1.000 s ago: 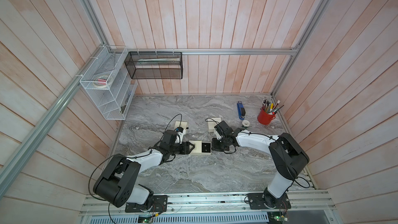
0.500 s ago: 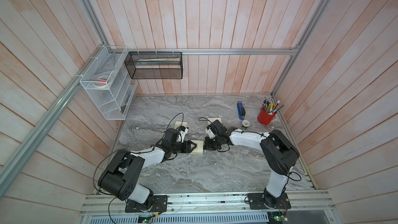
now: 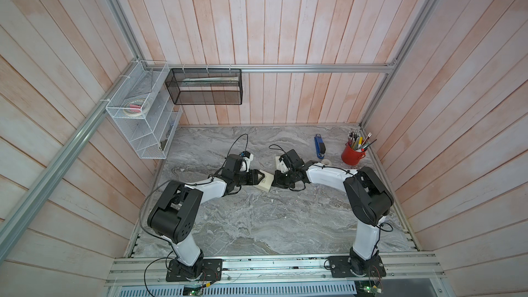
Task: Place the earrings into the drawer-style jewelry box
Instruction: Close the drawer of the jewelry box.
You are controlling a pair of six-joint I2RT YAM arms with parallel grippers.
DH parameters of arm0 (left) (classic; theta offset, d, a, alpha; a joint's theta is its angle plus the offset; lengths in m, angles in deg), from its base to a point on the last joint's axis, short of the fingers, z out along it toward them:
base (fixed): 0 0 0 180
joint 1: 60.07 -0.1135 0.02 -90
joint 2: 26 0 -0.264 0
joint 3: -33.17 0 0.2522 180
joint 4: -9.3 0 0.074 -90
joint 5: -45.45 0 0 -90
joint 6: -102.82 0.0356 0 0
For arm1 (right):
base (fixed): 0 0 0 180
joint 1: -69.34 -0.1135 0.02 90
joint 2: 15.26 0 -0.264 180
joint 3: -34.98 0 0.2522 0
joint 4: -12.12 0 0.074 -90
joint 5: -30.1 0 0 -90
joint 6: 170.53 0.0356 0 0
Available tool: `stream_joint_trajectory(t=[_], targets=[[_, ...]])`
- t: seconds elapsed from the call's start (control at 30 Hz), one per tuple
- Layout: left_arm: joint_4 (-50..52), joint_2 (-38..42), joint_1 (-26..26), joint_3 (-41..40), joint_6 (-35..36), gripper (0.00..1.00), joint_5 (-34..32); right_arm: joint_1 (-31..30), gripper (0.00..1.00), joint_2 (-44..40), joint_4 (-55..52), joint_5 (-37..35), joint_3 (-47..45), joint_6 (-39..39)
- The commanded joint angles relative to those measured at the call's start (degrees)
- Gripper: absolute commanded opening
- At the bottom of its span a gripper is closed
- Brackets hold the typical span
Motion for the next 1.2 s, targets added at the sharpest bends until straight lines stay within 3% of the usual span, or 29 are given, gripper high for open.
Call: stream_joint_trajectory(t=[0.0, 0.33, 0.53, 0.87, 1.0, 1.17], targets=[[3.4, -4.1, 0.4, 5.1, 1.8, 0.55, 1.5, 0.6, 0.12, 3.1, 2.2, 2.4, 5.0, -2.3], [7.3, -10.8, -2.4, 14.3, 2.8, 0.58, -0.3, 2.0, 0.13, 10.0, -1.7, 1.2, 15.1, -5.5], [8.8, -6.9, -3.3, 13.8, 2.7, 0.77, -3.1, 2.6, 0.34, 5.3, -4.0, -2.9, 14.5, -6.9], [8.6, 4.2, -3.2, 9.5, 2.2, 0.79, -3.5, 10.7, 0.44, -5.5, -1.8, -9.5, 5.6, -9.8], [6.8, 6.2, 0.2, 7.1, 1.3, 0.79, -3.7, 14.9, 0.56, -2.7, -3.5, -9.7, 7.3, -11.9], [1.2, 6.9, 3.6, 3.6, -2.1, 0.79, -3.7, 16.1, 0.70, 3.6, -7.0, -11.0, 12.4, -14.6]])
